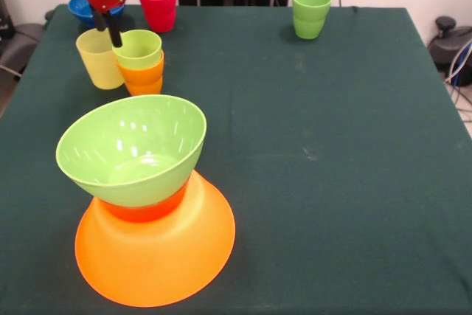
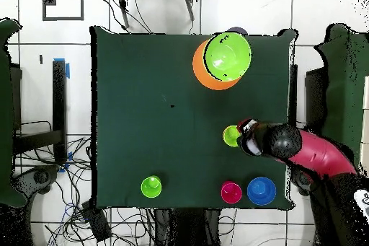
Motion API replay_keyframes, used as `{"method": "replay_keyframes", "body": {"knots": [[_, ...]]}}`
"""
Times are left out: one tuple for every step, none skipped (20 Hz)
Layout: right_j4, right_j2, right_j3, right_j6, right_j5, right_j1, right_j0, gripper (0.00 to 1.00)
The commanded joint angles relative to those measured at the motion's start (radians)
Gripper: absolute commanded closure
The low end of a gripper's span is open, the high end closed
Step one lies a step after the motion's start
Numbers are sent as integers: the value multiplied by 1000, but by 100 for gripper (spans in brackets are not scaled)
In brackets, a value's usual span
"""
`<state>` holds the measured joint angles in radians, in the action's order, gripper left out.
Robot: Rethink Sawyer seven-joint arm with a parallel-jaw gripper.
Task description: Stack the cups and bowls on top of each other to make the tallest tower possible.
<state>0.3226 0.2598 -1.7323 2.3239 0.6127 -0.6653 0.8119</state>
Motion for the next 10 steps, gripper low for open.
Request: {"method": "replay_keyframes", "body": {"knots": [[-22,-6,-37,102,-80,33,-69,0],[-25,-7,-37,99,-76,29,-70,0],[-28,-8,-37,96,-71,26,-70,0],[-29,-10,-37,96,-68,22,-74,0],[-30,-11,-36,94,-68,21,-75,0],[-31,-10,-33,91,-69,25,-75,0],[-32,-11,-30,90,-71,29,-76,0],[-34,-10,-26,89,-73,33,-78,0],[-35,-10,-25,90,-74,35,-80,0],[-37,-12,-25,94,-78,38,-84,0]]}}
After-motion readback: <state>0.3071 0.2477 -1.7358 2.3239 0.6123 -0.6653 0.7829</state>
